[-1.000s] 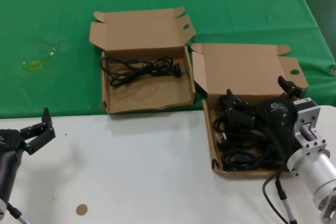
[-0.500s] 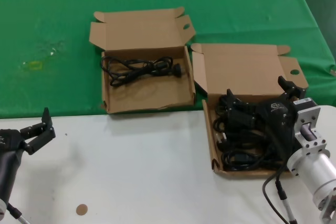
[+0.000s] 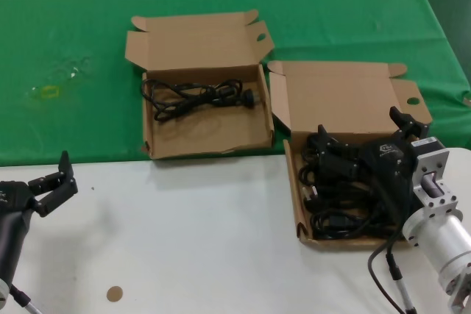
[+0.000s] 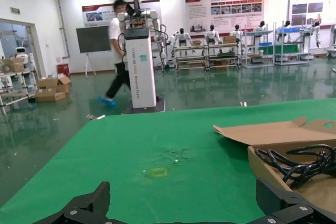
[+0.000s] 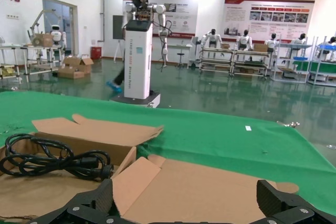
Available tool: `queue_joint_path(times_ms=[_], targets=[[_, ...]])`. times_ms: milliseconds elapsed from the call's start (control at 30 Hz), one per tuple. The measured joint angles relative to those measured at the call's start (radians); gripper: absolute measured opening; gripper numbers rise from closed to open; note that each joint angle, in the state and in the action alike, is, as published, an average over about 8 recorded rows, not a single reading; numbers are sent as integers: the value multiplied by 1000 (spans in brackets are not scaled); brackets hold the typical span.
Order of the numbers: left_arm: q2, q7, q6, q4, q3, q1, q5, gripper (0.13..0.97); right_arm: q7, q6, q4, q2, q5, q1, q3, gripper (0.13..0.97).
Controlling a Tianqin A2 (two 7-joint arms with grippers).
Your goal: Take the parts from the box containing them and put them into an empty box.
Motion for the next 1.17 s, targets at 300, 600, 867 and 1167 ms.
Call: queue_joint_path(times_ms=[300, 600, 867, 1167], targets=[[0, 0, 0, 0, 0, 0, 0, 966, 0, 0, 0, 0, 0, 0, 0, 966], [0, 0, 0, 0, 0, 0, 0, 966, 0, 0, 0, 0, 0, 0, 0, 966], [0, 0, 0, 0, 0, 0, 0, 966, 0, 0, 0, 0, 0, 0, 0, 966], [0, 0, 0, 0, 0, 0, 0, 966, 0, 0, 0, 0, 0, 0, 0, 966]])
